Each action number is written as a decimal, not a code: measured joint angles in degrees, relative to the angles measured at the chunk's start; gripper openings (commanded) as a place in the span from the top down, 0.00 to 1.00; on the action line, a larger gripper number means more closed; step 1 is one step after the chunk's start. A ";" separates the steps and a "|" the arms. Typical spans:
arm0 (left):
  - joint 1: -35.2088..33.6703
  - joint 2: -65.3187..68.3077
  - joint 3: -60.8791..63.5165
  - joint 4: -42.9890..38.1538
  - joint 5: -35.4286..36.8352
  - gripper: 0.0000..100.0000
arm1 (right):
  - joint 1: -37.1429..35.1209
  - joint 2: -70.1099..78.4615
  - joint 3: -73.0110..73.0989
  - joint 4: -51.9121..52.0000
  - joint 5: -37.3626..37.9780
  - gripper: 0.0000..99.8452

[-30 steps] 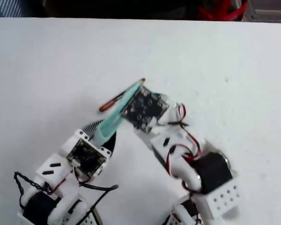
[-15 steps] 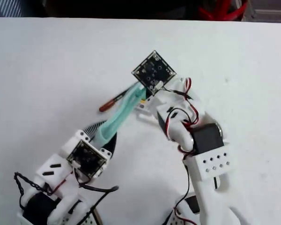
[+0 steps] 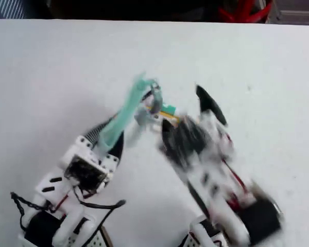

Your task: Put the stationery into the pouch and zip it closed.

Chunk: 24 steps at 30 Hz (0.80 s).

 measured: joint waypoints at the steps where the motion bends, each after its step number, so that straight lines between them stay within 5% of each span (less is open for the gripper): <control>1: -0.79 0.00 0.00 -1.76 1.14 0.98 | 0.62 -1.58 -0.18 0.70 0.26 0.68; 9: -8.70 0.00 0.00 -6.07 10.29 0.98 | 11.43 7.38 3.78 1.76 4.84 0.77; 24: -22.68 -0.53 7.03 -2.81 10.90 0.98 | 16.53 61.71 -9.85 2.02 17.41 0.80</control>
